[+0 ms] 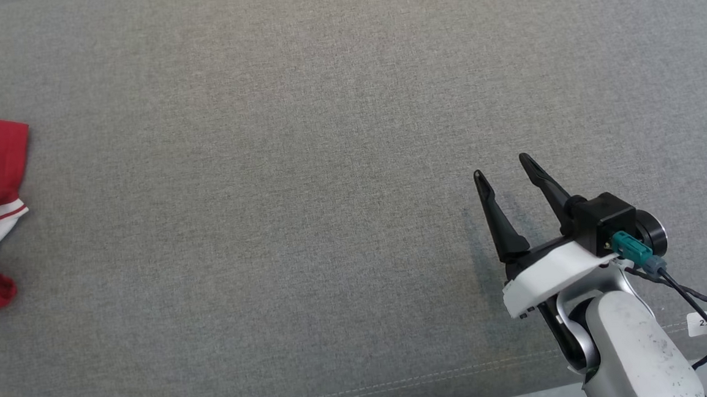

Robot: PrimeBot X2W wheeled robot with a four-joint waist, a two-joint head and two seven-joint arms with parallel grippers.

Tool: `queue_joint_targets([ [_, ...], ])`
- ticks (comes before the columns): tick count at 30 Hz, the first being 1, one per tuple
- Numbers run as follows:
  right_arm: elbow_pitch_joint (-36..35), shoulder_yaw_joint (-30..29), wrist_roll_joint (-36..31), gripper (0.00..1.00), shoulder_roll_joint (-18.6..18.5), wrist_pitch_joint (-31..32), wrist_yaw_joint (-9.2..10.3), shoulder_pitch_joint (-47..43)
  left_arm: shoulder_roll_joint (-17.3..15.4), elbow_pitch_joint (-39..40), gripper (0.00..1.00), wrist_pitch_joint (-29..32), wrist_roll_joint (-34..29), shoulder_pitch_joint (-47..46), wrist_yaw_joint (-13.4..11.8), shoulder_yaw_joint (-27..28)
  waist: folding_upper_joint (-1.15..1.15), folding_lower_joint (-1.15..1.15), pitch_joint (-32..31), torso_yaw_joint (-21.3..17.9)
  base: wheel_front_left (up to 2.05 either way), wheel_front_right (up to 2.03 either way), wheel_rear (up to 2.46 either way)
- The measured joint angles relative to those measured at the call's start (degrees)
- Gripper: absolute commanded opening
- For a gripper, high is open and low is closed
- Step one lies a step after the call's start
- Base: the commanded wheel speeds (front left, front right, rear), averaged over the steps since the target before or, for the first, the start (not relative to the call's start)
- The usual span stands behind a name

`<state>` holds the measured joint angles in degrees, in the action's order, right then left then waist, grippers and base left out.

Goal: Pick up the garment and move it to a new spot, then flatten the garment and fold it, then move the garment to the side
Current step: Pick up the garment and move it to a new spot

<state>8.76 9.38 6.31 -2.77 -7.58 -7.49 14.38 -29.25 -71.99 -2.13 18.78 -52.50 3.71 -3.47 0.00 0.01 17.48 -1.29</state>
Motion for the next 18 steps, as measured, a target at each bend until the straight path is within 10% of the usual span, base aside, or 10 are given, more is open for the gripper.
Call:
queue_joint_targets([
  [10,-1.22,-0.49,-0.91,1.00,0.00,0.69,0.00,0.03,0.65,-1.23,1.00,1.57,1.82,1.46,-0.70,0.56,0.00,0.00,2.35,-0.58,0.00,0.00,0.00],
  [11,-1.24,-0.48,-0.91,1.00,0.00,0.69,0.00,0.03,0.65,-1.26,0.79,1.43,1.82,1.46,-0.77,0.46,0.00,0.00,2.47,-0.55,0.00,0.00,0.00],
  [13,-1.29,-0.33,-0.91,1.00,0.01,0.78,0.00,0.03,0.64,-1.34,0.04,0.90,1.81,1.46,-0.89,0.05,0.00,0.00,2.56,-0.47,0.00,0.00,0.00],
  [18,-1.29,0.04,-0.91,1.00,0.00,0.93,0.00,0.19,0.64,-1.53,0.00,-0.25,1.80,1.45,-0.80,-0.52,0.00,0.00,2.36,-0.26,0.00,0.00,0.00],
])
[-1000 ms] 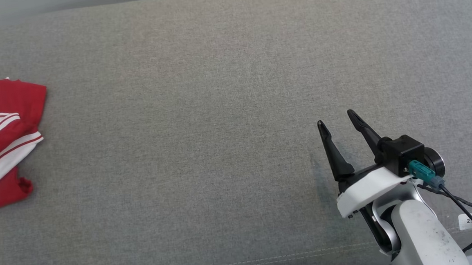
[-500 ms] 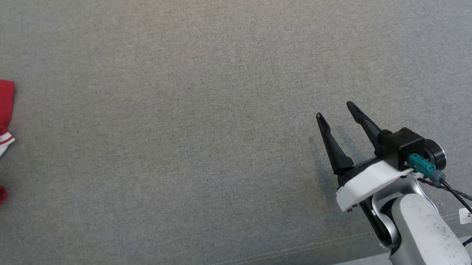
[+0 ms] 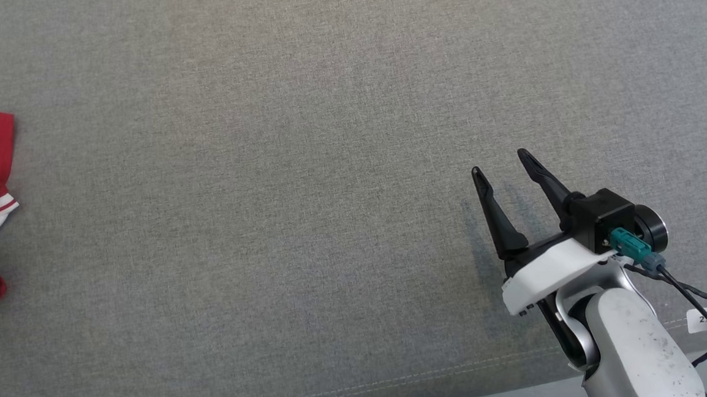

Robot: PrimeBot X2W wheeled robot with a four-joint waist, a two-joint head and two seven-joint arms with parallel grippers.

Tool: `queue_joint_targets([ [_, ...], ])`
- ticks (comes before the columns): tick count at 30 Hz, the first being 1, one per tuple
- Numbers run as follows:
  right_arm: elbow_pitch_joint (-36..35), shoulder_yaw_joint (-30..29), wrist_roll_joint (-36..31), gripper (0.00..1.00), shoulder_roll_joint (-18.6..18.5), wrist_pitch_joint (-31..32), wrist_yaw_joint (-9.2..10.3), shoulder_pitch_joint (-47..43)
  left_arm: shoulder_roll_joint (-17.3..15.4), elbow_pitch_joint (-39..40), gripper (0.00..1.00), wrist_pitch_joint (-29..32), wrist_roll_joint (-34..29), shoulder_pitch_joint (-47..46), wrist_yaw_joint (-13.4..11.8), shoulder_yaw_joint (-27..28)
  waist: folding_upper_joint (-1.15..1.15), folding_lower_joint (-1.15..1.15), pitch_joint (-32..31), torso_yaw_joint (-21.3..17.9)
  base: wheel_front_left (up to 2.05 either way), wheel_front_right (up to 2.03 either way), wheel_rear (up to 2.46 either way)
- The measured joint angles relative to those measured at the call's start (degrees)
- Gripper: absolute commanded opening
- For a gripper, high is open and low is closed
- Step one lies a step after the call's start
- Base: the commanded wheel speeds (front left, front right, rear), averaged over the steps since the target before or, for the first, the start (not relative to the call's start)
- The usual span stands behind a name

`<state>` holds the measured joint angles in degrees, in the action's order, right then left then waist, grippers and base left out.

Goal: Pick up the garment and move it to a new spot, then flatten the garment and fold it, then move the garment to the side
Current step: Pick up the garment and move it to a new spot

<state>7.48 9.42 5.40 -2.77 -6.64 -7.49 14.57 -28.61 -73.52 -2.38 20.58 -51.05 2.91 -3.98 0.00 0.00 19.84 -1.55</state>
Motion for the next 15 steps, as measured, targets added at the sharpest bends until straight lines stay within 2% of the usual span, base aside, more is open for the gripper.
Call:
queue_joint_targets([
  [15,1.15,0.46,0.27,1.00,0.01,-0.54,0.00,0.16,-1.34,1.02,0.00,-8.79,-2.11,-4.21,2.41,-3.58,0.00,0.00,-1.85,1.23,0.00,0.00,0.00],
])
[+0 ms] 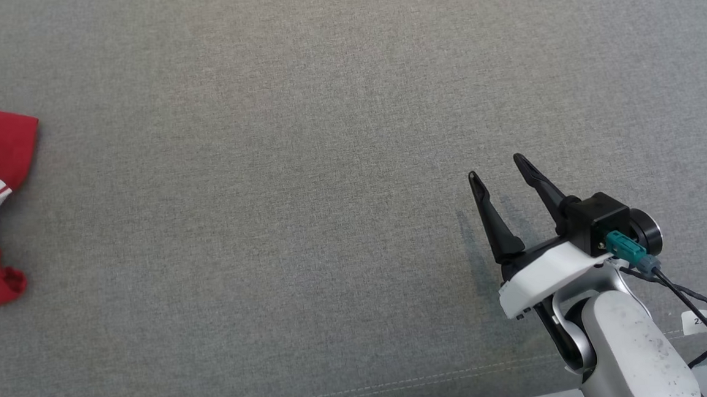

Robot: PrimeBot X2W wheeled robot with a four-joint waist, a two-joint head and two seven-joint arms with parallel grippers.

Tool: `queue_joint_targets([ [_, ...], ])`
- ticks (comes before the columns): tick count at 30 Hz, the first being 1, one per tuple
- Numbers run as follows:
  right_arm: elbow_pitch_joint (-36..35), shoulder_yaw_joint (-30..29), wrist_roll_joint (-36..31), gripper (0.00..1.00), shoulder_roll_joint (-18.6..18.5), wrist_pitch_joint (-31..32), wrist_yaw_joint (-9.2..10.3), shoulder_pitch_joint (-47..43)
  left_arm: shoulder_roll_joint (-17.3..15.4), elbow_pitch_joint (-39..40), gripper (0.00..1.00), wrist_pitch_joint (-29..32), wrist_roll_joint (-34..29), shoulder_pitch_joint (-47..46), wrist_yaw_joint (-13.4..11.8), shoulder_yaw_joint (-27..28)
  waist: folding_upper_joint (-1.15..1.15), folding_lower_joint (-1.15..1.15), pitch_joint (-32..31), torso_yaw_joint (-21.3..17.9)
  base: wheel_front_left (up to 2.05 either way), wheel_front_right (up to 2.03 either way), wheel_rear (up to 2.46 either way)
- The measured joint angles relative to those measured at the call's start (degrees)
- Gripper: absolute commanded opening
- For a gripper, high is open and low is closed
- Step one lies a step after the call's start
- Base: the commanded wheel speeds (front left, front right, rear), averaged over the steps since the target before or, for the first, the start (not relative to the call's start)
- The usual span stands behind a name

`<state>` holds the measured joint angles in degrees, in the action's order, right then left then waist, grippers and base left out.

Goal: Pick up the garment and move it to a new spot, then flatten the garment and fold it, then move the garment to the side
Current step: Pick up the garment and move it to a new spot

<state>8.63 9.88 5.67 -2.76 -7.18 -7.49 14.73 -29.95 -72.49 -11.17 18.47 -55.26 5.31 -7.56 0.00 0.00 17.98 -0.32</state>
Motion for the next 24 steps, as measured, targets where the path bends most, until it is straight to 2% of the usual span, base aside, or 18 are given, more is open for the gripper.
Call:
queue_joint_targets([
  [10,2.44,0.48,2.14,1.00,0.00,-1.92,0.00,-0.32,-0.24,5.52,0.00,-3.12,-3.65,-6.61,0.56,-4.28,0.00,-0.01,-4.00,0.09,0.00,0.00,0.00],
  [17,4.20,1.00,4.32,1.00,0.00,-3.53,0.00,-0.56,0.26,11.68,0.00,-3.58,-5.11,-10.39,1.25,-7.30,0.00,-0.01,-6.23,-1.30,0.00,0.00,0.00],
  [24,6.04,0.81,5.60,1.00,-0.01,-5.03,0.00,-0.66,3.27,21.15,0.00,-2.34,-5.00,-11.73,1.83,-11.49,0.00,-0.01,-7.64,-4.21,0.00,0.00,0.00],
])
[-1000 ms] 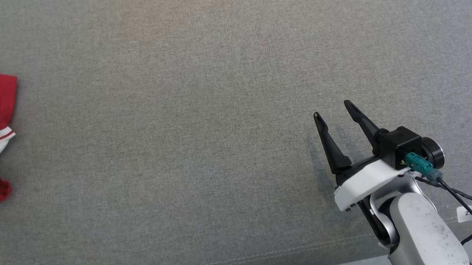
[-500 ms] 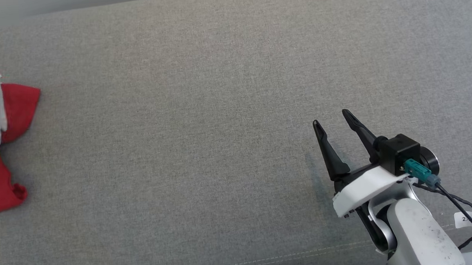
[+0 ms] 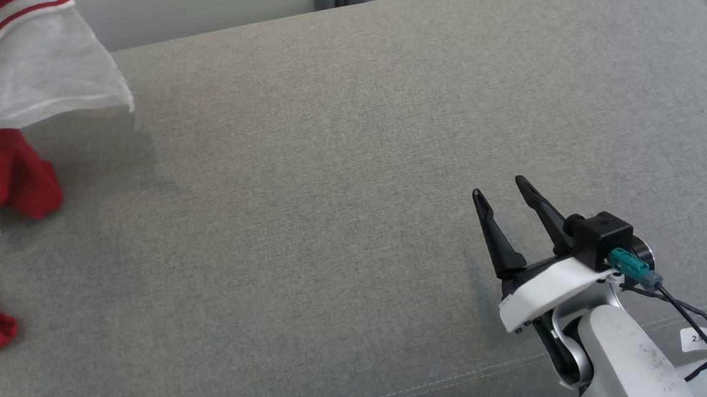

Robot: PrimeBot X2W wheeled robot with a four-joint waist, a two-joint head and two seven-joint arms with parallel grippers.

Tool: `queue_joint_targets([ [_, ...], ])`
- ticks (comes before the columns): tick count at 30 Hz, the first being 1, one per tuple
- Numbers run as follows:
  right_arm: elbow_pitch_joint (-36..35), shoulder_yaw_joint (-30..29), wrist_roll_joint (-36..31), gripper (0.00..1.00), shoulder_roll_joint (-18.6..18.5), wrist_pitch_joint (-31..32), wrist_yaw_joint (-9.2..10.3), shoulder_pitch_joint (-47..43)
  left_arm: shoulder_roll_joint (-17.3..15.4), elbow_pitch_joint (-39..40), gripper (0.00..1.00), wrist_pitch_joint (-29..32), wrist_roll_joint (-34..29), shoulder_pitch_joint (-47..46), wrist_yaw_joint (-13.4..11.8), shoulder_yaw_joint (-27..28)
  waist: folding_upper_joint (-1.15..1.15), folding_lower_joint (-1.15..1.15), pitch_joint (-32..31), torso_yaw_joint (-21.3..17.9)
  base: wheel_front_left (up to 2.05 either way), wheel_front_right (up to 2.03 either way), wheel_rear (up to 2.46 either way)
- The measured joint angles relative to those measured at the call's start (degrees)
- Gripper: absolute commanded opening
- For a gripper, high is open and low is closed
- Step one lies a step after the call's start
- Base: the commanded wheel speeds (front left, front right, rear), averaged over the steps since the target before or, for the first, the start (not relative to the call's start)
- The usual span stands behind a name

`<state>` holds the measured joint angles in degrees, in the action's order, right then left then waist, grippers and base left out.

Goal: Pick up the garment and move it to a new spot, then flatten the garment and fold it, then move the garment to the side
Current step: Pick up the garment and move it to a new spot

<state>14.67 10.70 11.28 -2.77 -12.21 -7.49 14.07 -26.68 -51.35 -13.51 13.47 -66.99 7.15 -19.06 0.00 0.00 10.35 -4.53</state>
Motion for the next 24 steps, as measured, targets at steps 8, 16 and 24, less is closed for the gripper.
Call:
queue_joint_targets([
  [8,1.34,-0.21,1.26,1.00,0.02,-1.05,0.00,0.01,2.63,13.28,0.00,4.13,2.88,5.17,0.16,-3.01,0.00,0.00,-0.96,-3.90,0.00,0.00,0.00],
  [16,1.79,-0.65,1.85,1.00,-0.03,-1.76,0.00,0.04,7.25,28.69,0.00,10.24,5.64,13.76,-0.40,-6.38,0.00,0.00,-1.18,-7.50,0.00,0.00,0.00],
  [24,2.41,-0.78,2.27,1.00,-0.03,-2.25,0.00,0.38,11.73,37.58,0.00,14.56,6.15,19.63,-2.12,-11.16,0.00,0.00,-0.65,-9.93,0.00,0.00,0.00],
])
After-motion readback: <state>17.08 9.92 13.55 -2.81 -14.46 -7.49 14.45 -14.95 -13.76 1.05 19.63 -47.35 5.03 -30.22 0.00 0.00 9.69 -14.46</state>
